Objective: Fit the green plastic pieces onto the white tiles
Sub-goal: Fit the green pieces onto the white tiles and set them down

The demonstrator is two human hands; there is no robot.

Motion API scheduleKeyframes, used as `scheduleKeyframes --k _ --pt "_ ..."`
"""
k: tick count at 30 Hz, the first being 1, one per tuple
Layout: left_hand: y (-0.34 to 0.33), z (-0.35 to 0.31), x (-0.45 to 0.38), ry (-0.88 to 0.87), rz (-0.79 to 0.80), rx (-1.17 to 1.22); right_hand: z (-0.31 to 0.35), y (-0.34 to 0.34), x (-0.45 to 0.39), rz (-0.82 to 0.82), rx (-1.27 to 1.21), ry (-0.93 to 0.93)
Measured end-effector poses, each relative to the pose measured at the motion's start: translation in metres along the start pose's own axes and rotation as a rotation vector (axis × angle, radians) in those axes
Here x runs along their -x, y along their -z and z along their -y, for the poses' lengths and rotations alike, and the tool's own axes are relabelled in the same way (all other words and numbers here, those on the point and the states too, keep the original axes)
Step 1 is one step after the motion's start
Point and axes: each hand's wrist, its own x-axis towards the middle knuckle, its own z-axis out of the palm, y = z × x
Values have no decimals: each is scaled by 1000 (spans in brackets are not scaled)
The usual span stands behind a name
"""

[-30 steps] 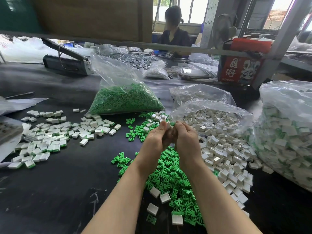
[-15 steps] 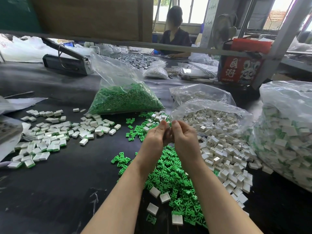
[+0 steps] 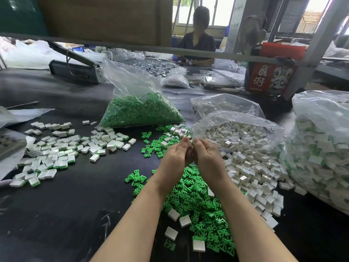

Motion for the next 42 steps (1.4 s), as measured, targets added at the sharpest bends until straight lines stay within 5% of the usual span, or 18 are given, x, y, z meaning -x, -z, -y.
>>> scheduleKeyframes --k 15,21,27,42 --pt "5 2 -1 17 61 -7 -3 4 0 2 135 65" --pt "17 1 -1 26 77 -178 4 9 2 54 202 121" --pt "19 -3 -4 -13 -14 -158 3 13 2 85 -58 52" --pt "27 -10 -2 -86 -118 -182 6 19 4 334 -208 -283"
